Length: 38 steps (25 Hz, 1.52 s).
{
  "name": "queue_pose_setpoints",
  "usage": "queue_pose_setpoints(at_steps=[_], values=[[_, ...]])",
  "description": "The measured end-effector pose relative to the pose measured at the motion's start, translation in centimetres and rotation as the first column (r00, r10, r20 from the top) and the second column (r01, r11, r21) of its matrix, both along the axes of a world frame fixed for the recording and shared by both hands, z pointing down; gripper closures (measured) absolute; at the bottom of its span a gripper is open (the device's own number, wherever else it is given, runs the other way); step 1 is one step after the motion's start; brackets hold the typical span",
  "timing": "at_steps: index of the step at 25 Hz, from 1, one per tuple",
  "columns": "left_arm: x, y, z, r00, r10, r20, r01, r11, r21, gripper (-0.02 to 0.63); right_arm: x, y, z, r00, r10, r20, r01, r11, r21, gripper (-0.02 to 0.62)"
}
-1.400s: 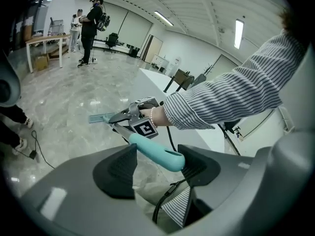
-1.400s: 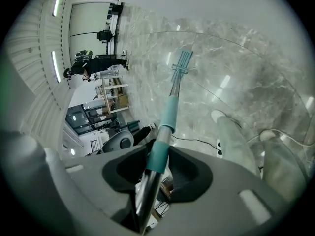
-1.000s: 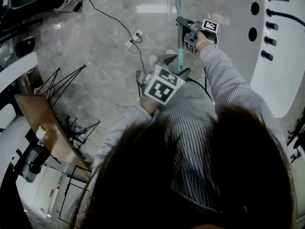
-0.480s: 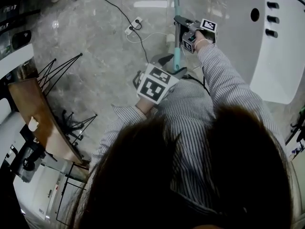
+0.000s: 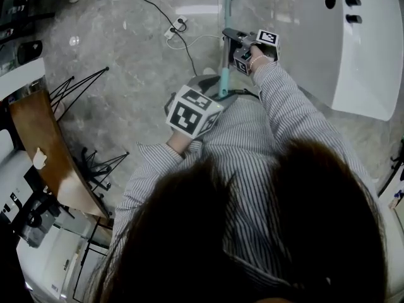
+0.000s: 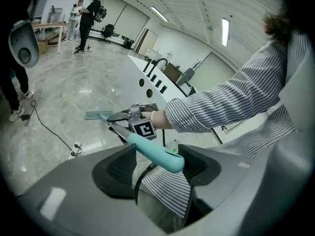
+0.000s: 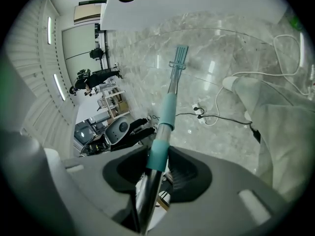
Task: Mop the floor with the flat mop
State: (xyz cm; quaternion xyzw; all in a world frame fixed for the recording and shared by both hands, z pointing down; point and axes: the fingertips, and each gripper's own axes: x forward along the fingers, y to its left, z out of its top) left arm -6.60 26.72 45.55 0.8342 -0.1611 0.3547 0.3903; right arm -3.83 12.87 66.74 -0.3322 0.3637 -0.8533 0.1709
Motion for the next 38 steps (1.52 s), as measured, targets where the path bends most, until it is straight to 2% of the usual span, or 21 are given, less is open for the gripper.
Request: queue_pose_setpoints(at_steps=[5, 10, 16, 22, 30, 38], values=[[-1.0, 2.2, -1.1, 1.000, 0.024, 0.012, -0.024, 1.000, -0.007, 0.334, -0.9, 2.6, -0.9, 1.000, 0.010, 0.006, -0.010, 1.000, -0.011, 0.465], [-0.9, 2.9, -1.8, 1.000, 0.020, -0.009, -0.020, 1.000, -0.013, 0.325, -1.1, 3.6, -1.3, 1.000, -0.005, -0.010, 0.005, 1.000, -0.029, 0.465], [-1.0, 1.9, -2.3, 0.999, -0.029, -0.046, 0.028, 0.999, -0.020, 0.325, -1.1, 2.9, -1.6, 0.997, -0.071, -0.013, 0.071, 0.997, -0.039, 0.463], [-0.2, -0.1, -2.2, 0.997, -0.048, -0.066, 0.047, 0.999, -0.020, 0.322, -0.4, 1.0, -1.5, 0.995, -0.097, -0.022, 0.096, 0.994, -0.042, 0.463], [1.2, -7.0, -1.0, 0.998, -0.031, -0.047, 0.031, 1.000, -0.006, 0.326, 1.3, -6.3, -0.6, 0.992, -0.127, -0.017, 0.126, 0.992, -0.029, 0.463], [5.1, -20.2, 0.7, 0.996, -0.081, -0.048, 0.081, 0.997, 0.003, 0.334, 5.2, -20.3, 0.6, 0.989, -0.148, -0.014, 0.149, 0.989, 0.004, 0.462]])
